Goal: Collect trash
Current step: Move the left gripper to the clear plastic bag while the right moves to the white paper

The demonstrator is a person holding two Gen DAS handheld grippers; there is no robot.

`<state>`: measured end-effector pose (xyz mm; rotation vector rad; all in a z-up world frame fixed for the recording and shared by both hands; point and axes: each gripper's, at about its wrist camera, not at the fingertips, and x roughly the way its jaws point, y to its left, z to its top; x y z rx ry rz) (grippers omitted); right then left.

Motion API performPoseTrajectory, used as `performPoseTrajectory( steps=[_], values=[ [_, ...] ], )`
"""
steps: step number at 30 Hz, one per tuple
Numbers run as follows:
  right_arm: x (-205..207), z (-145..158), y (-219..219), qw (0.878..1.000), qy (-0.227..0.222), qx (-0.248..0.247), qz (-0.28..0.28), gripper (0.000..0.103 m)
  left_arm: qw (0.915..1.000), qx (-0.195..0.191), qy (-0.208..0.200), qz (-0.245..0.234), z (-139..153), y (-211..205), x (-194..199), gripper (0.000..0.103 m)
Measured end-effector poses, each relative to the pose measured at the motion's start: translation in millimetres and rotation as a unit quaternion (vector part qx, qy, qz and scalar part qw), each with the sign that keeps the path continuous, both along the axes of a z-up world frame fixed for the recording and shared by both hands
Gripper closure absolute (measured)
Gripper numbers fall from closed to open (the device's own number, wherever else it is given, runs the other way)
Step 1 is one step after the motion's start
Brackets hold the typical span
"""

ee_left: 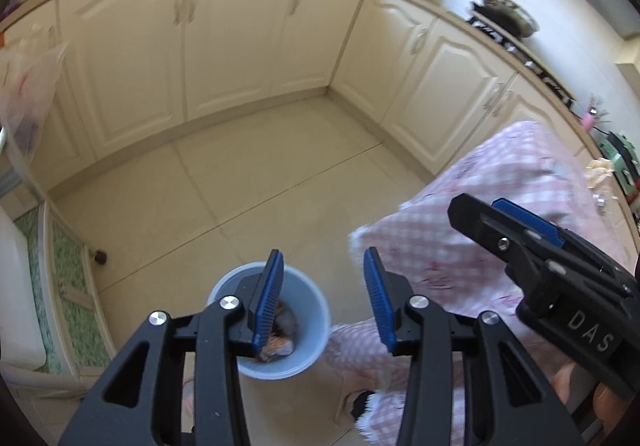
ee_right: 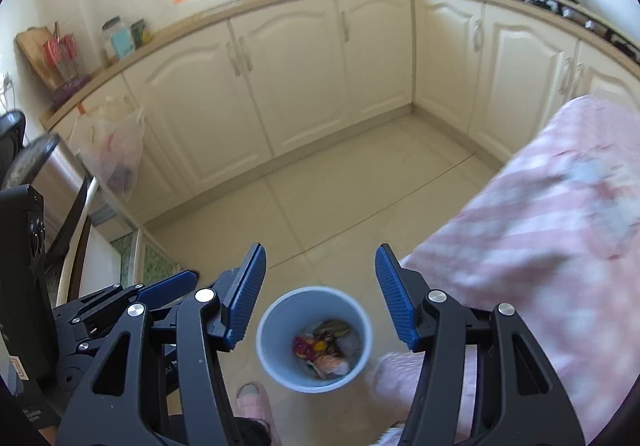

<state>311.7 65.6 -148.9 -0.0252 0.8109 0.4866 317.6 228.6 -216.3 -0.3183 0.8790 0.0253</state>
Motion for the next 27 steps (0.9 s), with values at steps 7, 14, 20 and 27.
performPoseTrajectory(
  steps=[7,14,20,27],
  values=[
    [-17.7,60.1,-93.0,0.997,-0.063,-0.003,-0.053,0.048,0.9955,0.017,-0.057,-0.074,69.4,-91.7,9.4,0.056],
    [-24.9,95.2,-212.7,0.987,-0.095,0.002,-0.132,0.047,0.9806,0.042,-0.083,-0.173,115.5,-216.3,33.9,0.054],
    [-21.3,99.1,-315.3,0.973,-0.104,-0.009,-0.207,0.047,0.9646,0.047,-0.086,-0.245,122.5,-323.1,68.1,0.049],
    [-3.7,80.9,-387.5,0.962,-0.084,-0.011,-0.258,0.046,0.9509,0.084,-0.053,-0.293,96.4,-405.6,105.9,0.049]
  ],
)
